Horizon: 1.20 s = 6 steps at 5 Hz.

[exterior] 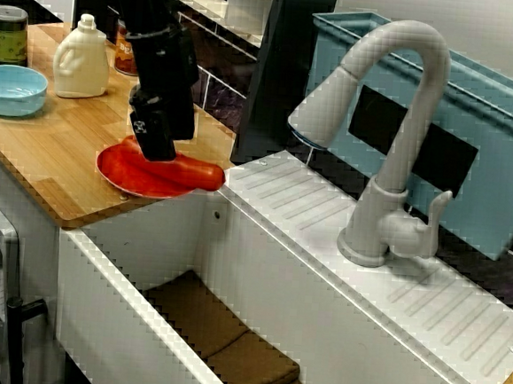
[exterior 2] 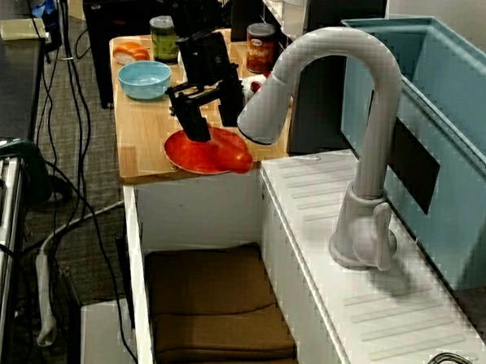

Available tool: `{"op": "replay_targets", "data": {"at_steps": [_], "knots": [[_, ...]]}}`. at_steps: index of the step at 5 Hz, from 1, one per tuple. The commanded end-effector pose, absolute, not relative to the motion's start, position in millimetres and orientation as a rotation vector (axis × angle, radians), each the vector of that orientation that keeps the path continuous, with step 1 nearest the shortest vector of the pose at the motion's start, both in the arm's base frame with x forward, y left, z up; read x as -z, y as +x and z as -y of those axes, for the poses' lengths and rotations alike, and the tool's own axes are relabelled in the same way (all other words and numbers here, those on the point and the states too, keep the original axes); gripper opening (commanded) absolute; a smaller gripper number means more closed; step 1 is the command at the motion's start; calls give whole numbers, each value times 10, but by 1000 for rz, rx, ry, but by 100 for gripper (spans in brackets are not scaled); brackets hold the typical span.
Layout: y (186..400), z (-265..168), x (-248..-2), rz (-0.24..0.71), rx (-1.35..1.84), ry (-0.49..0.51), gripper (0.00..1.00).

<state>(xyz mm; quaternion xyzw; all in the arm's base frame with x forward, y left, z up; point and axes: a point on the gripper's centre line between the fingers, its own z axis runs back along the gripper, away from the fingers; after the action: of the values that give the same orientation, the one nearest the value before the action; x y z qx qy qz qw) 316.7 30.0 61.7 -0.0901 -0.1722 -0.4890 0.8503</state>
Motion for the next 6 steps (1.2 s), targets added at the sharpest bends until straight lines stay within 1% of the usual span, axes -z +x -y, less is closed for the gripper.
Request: {"op": "replay_targets", "data": {"at_steps": [1,2,4,5,6], "knots": [[3221,-555,-898,423,920,-219,100],[3219,-664,-991,459,835,-230,100],[3149,-817,-894,570,470,-195,100],[3114,-876,-872,618,348,-169,100],[3145,-930,-891,630,269,-158,100]]}}
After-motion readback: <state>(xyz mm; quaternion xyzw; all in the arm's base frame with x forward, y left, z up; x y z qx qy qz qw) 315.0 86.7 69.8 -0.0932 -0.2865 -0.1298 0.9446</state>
